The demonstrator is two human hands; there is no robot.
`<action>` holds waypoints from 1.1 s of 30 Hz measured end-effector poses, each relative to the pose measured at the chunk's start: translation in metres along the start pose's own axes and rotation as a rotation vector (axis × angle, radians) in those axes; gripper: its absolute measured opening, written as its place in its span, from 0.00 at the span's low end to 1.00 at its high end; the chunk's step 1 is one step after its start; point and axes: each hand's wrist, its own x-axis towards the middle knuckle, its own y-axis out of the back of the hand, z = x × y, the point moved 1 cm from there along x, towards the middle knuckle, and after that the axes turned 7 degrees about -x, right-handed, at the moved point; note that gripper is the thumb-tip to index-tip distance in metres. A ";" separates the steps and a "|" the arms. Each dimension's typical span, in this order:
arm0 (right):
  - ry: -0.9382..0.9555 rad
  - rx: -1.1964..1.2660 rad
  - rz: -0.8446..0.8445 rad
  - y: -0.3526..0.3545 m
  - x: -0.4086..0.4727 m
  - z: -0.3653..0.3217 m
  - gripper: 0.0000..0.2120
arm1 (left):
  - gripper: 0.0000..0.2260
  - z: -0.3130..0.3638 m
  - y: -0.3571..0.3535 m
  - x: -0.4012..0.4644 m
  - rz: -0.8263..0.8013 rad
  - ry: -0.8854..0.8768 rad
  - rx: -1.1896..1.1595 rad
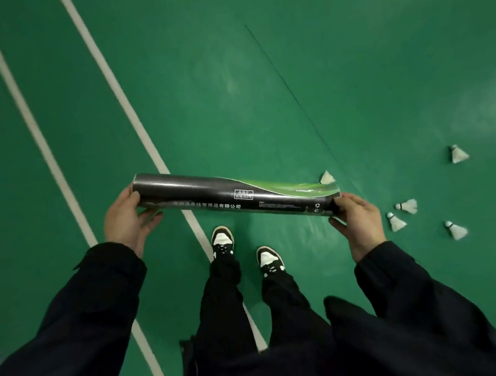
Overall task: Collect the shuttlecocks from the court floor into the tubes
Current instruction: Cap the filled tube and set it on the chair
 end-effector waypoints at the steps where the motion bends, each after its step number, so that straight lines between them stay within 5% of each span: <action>1: 0.025 -0.021 -0.030 -0.002 -0.012 -0.009 0.05 | 0.11 0.007 0.012 -0.016 0.034 -0.016 -0.033; 14: 0.380 -0.413 -0.545 -0.176 -0.166 -0.045 0.06 | 0.07 -0.035 0.249 -0.139 0.527 -0.096 -0.575; 22: 0.407 -0.647 -0.867 -0.367 -0.299 0.057 0.03 | 0.08 -0.110 0.449 -0.203 0.845 -0.084 -0.904; 33: 0.373 -0.852 -1.195 -0.565 -0.463 0.199 0.02 | 0.12 -0.161 0.661 -0.262 1.047 -0.182 -1.228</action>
